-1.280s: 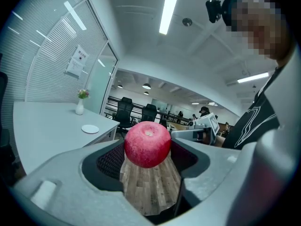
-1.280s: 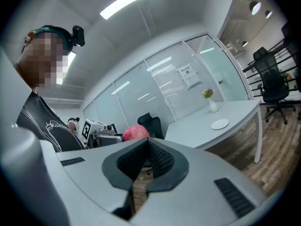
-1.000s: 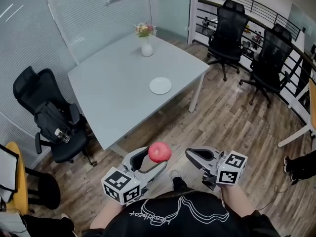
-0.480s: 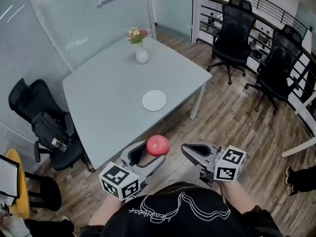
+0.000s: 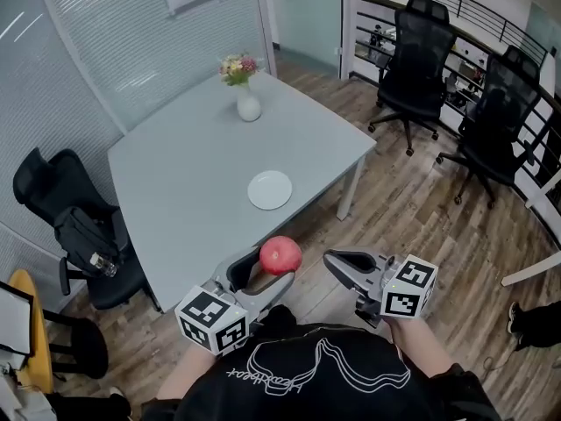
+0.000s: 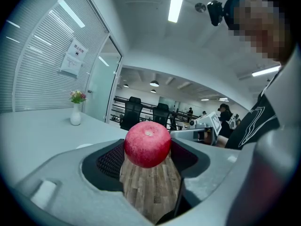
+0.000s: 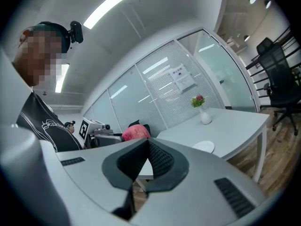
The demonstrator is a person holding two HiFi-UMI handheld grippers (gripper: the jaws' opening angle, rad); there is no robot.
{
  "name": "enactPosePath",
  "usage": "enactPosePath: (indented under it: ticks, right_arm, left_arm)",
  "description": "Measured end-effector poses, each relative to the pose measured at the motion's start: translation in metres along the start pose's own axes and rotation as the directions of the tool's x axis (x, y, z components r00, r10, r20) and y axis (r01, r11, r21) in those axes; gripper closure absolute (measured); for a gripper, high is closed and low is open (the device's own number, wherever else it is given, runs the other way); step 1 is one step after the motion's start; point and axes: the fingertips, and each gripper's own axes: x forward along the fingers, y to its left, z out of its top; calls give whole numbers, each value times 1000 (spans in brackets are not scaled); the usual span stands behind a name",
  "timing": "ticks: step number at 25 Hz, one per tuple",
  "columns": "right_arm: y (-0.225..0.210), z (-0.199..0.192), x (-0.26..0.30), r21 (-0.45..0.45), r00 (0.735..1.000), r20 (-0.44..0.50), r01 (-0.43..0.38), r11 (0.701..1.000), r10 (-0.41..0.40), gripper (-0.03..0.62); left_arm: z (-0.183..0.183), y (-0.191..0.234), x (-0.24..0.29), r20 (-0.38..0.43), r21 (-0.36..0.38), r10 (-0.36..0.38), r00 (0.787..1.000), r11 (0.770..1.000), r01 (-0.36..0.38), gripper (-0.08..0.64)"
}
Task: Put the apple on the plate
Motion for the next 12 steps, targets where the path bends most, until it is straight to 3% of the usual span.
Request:
enactPosePath:
  ticks: [12]
  right_arm:
    - [-59,19,54,25,999,-21,46,999,-46,583]
  left_arm:
    - [11,86,39,-12,-34,-20,1000,999,20,244]
